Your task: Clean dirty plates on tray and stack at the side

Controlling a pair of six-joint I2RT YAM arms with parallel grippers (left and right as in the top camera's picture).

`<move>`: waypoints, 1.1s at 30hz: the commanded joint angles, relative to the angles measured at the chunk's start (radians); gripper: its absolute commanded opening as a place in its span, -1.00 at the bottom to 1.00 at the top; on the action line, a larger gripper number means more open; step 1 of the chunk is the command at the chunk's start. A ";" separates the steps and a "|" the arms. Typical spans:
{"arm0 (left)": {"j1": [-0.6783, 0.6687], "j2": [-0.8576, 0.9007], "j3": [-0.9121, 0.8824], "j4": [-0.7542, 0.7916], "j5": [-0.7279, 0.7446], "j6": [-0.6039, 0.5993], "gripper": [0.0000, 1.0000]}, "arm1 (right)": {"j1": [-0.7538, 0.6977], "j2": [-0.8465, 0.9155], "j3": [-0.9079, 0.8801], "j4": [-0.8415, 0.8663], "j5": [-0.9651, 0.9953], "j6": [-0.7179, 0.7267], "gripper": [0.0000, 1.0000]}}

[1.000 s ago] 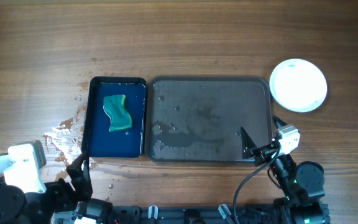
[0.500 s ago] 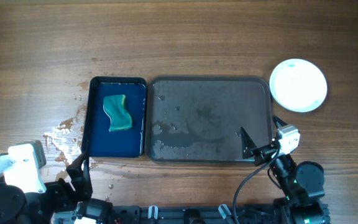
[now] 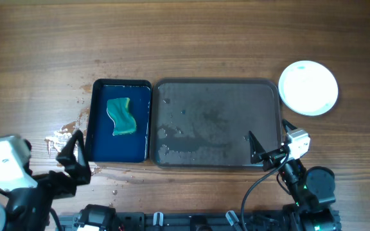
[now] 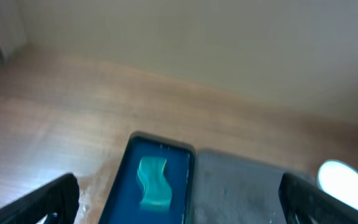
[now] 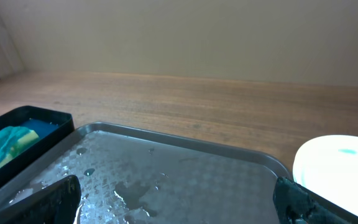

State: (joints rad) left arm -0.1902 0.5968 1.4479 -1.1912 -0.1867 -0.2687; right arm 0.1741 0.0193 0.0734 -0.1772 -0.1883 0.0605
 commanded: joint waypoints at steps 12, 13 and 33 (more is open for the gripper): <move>0.130 -0.542 -1.033 1.062 0.175 -0.009 1.00 | -0.005 -0.014 0.003 0.005 0.016 0.018 0.99; 0.130 -0.555 -1.072 1.109 0.180 -0.010 1.00 | -0.004 -0.015 0.003 0.005 0.016 0.018 0.99; 0.201 -0.594 -1.442 1.542 0.270 -0.032 1.00 | -0.004 -0.015 0.003 0.005 0.016 0.018 0.99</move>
State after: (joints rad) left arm 0.0040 0.0143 0.0532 0.2928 0.0536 -0.2905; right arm 0.1741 0.0154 0.0734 -0.1772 -0.1822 0.0639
